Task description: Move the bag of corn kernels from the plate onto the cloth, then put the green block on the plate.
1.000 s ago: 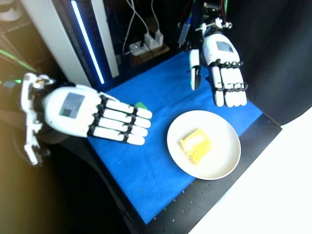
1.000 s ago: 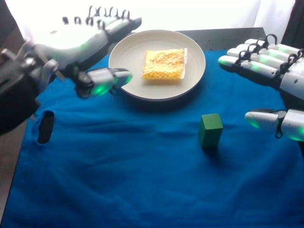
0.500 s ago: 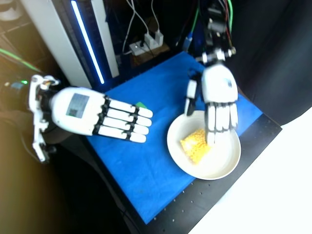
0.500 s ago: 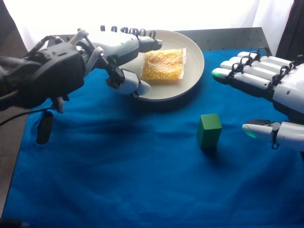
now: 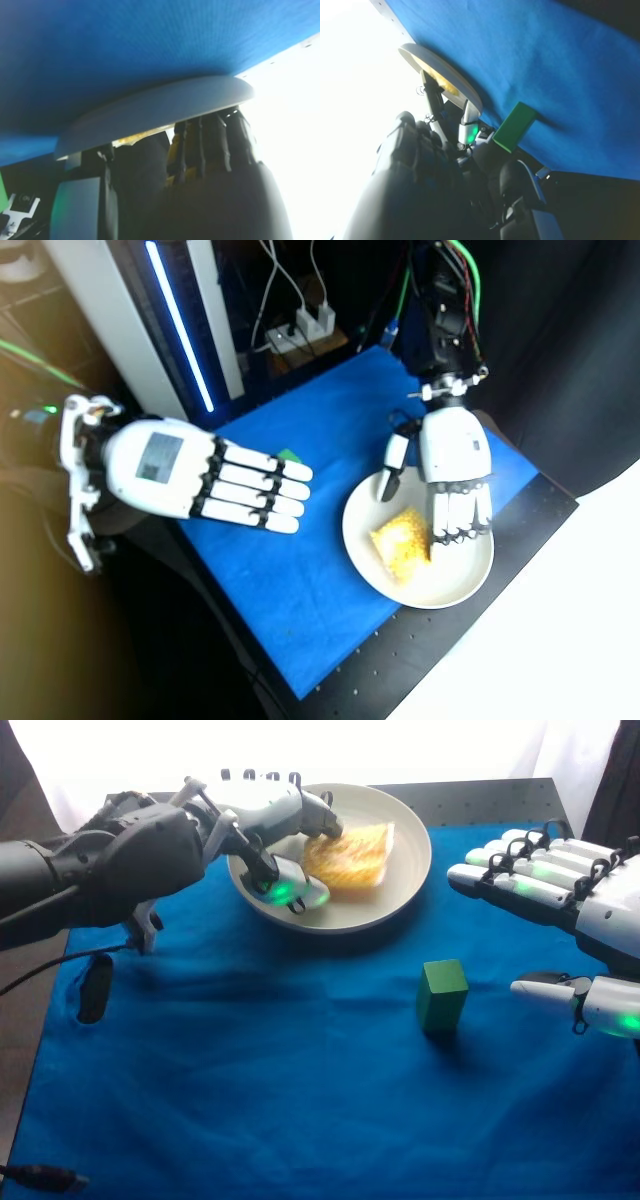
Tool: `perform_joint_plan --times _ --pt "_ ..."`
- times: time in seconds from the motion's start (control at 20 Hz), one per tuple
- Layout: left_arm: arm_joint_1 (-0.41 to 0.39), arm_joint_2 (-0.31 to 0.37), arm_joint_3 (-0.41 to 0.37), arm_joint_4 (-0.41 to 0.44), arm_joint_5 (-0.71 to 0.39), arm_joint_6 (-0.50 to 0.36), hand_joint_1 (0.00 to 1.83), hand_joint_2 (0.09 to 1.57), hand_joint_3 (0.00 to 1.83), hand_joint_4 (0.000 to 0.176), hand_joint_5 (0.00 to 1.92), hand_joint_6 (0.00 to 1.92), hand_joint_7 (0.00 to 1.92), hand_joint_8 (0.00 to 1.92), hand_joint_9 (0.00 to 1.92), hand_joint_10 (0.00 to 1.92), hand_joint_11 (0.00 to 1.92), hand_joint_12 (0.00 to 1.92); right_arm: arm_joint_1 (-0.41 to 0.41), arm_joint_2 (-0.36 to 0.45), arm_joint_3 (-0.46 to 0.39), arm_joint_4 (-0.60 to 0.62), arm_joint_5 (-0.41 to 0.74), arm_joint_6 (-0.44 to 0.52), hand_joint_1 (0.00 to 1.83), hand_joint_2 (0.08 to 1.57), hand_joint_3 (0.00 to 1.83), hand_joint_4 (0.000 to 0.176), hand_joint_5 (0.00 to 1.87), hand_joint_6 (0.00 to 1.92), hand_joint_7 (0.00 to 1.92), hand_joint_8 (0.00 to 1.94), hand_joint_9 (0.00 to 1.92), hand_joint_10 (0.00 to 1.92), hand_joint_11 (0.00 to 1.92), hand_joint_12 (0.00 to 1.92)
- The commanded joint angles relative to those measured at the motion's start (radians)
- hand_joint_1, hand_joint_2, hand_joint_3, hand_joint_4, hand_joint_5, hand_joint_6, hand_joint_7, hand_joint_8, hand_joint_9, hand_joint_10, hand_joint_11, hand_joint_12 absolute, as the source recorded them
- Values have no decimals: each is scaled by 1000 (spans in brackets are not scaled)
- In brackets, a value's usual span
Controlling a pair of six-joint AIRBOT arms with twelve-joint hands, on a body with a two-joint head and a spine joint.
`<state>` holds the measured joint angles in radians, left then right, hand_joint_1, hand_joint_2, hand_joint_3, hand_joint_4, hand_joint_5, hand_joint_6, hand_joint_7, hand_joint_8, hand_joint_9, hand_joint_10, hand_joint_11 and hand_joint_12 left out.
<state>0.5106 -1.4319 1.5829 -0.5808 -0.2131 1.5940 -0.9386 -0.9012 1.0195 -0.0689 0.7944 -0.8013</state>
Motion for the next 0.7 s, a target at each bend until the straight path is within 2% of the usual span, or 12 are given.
perform_joint_plan --times 0.0,0.05,0.1,0.15,0.2,0.25,0.4,0.45,0.5,0.55,0.65 --pt "3 -8 5 -3 -22 2 907 1289 3 51 635 1452 466 1167 229 1464 0 1892 4 0 -1 12 118 5 520 1398 1 0 0 0 0 0 0 0 0 0" --pt "6 -6 5 -6 -25 2 927 1309 2 0 616 1523 401 1349 257 1583 23 1915 4 0 -1 12 118 6 533 1393 0 0 0 0 0 0 0 0 0 0" --pt "8 -3 3 -7 -28 2 948 1317 1 0 607 1544 363 1452 275 1657 110 1920 4 0 -1 12 118 6 534 1391 0 0 0 0 0 0 0 0 0 0" --pt "9 3 -3 -7 -34 2 1032 1351 4 2 559 1559 516 1667 340 1661 338 1921 4 0 -1 12 118 7 524 1390 0 0 0 0 0 0 0 0 0 0" --pt "10 9 -9 -7 -40 2 1052 1358 2 4 547 1556 549 1717 396 1669 460 1921 4 0 -1 12 118 8 529 1389 0 0 0 0 0 0 0 0 0 0" --pt "11 14 -14 -7 -45 2 1063 1360 1 0 547 1534 556 1749 456 1686 557 1921 4 0 -1 12 118 8 552 1386 0 0 0 0 0 0 0 0 0 0" --pt "13 27 -29 -7 -62 2 1069 1359 0 0 553 1510 555 1758 475 1643 533 1921 4 0 -1 12 118 9 566 1378 0 0 0 0 0 0 0 0 0 0" --pt "14 34 -38 -5 -70 2 996 1330 0 0 593 1536 361 1438 456 1577 519 1903 4 0 -1 13 118 9 571 1374 0 0 0 0 0 0 0 0 0 0" --pt "15 49 -56 3 -88 2 999 1313 0 0 616 1518 339 1325 455 1548 511 1898 4 0 -1 13 118 10 579 1372 0 0 0 0 0 0 0 0 0 0" --pt "15 63 -76 13 -107 3 1059 1338 0 0 579 1503 530 1629 493 1593 548 1911 4 0 -1 13 118 10 575 1370 0 0 0 0 0 0 0 0 0 0" --pt "14 123 -155 53 -182 3 1044 1380 4 0 503 1582 535 1777 464 1694 546 1921 4 0 -1 14 118 12 542 1377 0 4 0 0 0 0 0 0 0 0"
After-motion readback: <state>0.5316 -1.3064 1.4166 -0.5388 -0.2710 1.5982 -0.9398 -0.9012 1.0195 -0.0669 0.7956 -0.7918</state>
